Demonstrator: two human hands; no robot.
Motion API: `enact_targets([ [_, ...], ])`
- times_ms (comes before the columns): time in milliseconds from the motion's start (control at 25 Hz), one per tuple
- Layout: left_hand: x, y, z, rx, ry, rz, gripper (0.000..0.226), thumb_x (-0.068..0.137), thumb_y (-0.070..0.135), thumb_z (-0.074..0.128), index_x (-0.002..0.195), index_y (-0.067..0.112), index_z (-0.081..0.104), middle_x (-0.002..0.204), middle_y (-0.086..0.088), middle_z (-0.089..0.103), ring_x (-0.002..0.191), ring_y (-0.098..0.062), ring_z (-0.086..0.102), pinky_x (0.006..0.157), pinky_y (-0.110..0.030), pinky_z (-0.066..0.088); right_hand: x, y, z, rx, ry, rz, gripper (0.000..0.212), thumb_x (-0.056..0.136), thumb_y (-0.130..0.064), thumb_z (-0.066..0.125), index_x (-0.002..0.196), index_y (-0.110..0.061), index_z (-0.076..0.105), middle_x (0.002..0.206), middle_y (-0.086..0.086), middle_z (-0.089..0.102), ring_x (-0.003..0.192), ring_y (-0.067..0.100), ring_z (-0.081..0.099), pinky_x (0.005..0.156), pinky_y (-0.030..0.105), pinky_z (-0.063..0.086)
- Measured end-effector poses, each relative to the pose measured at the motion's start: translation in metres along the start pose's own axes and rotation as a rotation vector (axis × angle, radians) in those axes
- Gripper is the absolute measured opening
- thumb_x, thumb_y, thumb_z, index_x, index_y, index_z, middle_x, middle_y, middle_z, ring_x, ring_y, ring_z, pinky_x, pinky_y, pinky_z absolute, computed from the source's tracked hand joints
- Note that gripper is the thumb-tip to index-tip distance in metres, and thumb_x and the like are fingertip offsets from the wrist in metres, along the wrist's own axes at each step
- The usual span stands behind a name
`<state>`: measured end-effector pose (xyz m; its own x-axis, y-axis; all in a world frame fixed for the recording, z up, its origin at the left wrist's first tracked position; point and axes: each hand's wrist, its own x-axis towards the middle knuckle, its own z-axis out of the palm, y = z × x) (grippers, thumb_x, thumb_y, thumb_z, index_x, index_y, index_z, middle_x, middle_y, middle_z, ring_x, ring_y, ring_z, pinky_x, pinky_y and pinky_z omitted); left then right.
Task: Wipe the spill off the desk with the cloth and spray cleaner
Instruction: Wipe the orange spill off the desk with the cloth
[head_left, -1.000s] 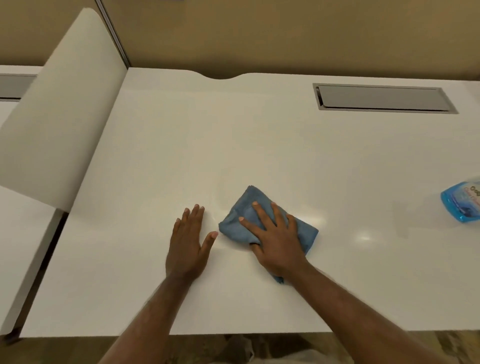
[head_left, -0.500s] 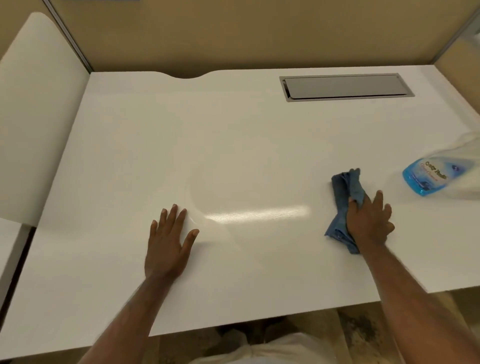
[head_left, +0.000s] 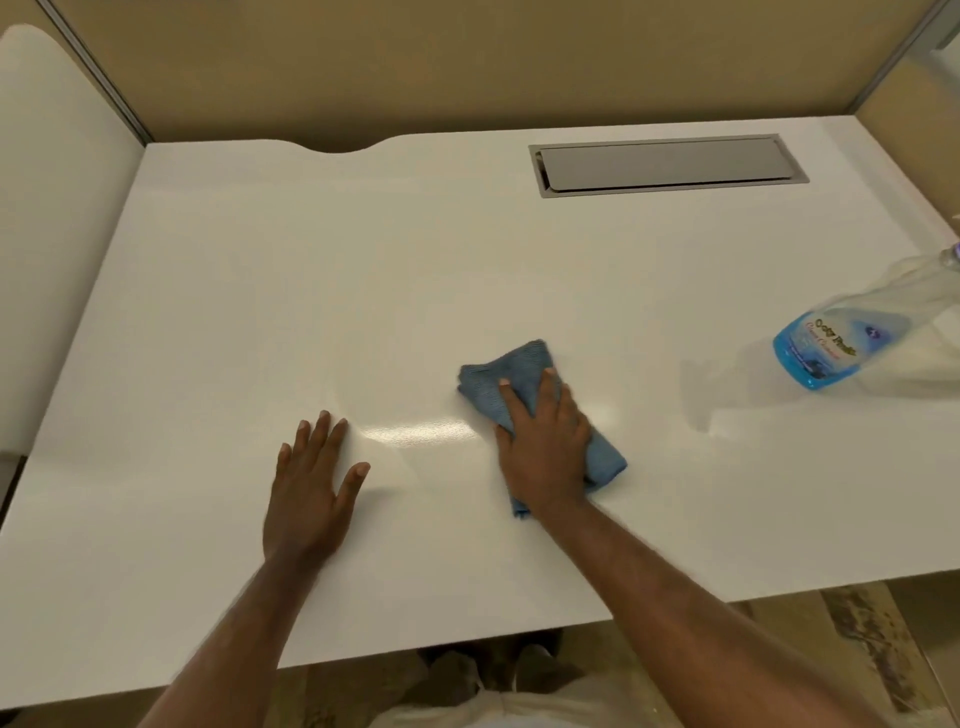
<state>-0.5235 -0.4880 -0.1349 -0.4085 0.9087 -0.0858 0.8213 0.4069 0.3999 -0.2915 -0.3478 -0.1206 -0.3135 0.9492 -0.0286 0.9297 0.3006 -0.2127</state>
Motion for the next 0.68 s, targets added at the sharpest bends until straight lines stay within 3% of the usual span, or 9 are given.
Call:
enact_targets([
  [120,-0.002,0.001,-0.002,-0.104,0.028,-0.019,0.077,0.089,0.061,0.015,0.152,0.017,0.024,0.161,-0.001,0.021,0.146,-0.008,0.007,0.118,-0.026,-0.001,-0.020,-0.062,0.015,0.088,-0.058,-0.212,0.058,0.090,-0.040,0.051,0.145,-0.035,0.034,0.161,0.019,0.013,0.143,0.043,0.020,0.110,0.058,0.022],
  [240,-0.003,-0.002,-0.001,-0.206,0.070,-0.090,0.082,0.087,0.067,0.018,0.153,0.017,0.019,0.160,-0.004,0.023,0.147,-0.016,0.016,0.118,-0.032,0.009,-0.040,-0.094,0.028,0.039,-0.094,-0.320,0.063,0.085,-0.043,0.057,0.144,-0.036,0.035,0.161,0.016,0.015,0.143,0.044,0.022,0.109,0.063,0.024],
  [360,-0.002,-0.005,0.002,-0.200,0.071,-0.099,0.083,0.086,0.068,0.019,0.153,0.019,0.017,0.160,-0.005,0.024,0.148,-0.020,0.017,0.118,-0.036,0.012,-0.033,-0.078,0.025,-0.035,-0.038,-0.221,0.063,0.080,-0.041,0.062,0.139,-0.036,0.041,0.159,0.012,0.023,0.140,0.040,0.033,0.103,0.058,0.036],
  [520,0.001,0.003,0.004,-0.156,0.043,-0.025,0.079,0.089,0.062,0.019,0.153,0.016,0.017,0.160,-0.003,0.023,0.148,-0.012,0.011,0.119,-0.028,0.002,0.001,-0.021,0.012,-0.046,-0.016,0.001,0.059,0.088,-0.029,0.053,0.144,-0.035,0.034,0.162,0.010,0.012,0.144,0.038,0.022,0.107,0.055,0.027],
  [680,0.006,0.036,0.011,-0.176,0.009,0.074,0.081,0.089,0.065,0.018,0.153,0.015,0.017,0.159,0.005,0.018,0.147,-0.007,0.007,0.117,-0.020,-0.006,0.024,0.054,-0.009,-0.060,0.018,0.224,0.057,0.090,-0.029,0.050,0.145,-0.035,0.034,0.161,0.011,0.016,0.143,0.038,0.022,0.104,0.053,0.027],
])
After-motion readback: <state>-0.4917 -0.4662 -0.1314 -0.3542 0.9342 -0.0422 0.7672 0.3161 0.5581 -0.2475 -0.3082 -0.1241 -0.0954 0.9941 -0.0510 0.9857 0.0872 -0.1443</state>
